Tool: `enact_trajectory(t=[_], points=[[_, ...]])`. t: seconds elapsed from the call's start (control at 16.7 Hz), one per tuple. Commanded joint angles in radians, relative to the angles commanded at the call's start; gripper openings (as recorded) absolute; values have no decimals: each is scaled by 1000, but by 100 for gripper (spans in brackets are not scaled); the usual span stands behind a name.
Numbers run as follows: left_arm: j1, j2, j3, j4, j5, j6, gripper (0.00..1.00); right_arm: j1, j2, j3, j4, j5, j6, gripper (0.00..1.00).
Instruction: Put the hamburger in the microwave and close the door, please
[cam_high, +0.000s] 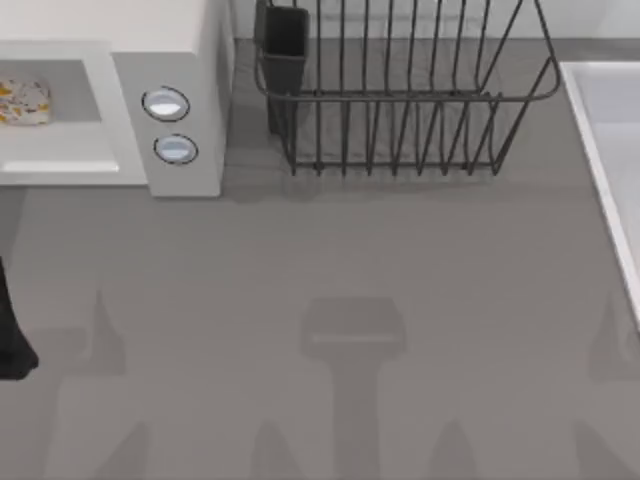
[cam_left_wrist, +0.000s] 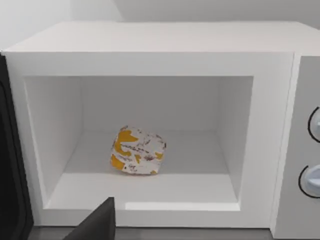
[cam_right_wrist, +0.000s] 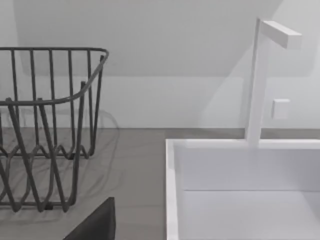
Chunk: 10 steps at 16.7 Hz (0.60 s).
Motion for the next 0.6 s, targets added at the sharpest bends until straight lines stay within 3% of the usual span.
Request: enact_trajectory(t=[0.36, 0.6], points=[[-5, -17, -8, -7, -6, -3, 100, 0, 0, 0, 0, 0, 0, 100], [-5, -17, -8, -7, -6, -3, 70, 0, 0, 0, 0, 0, 0, 100]])
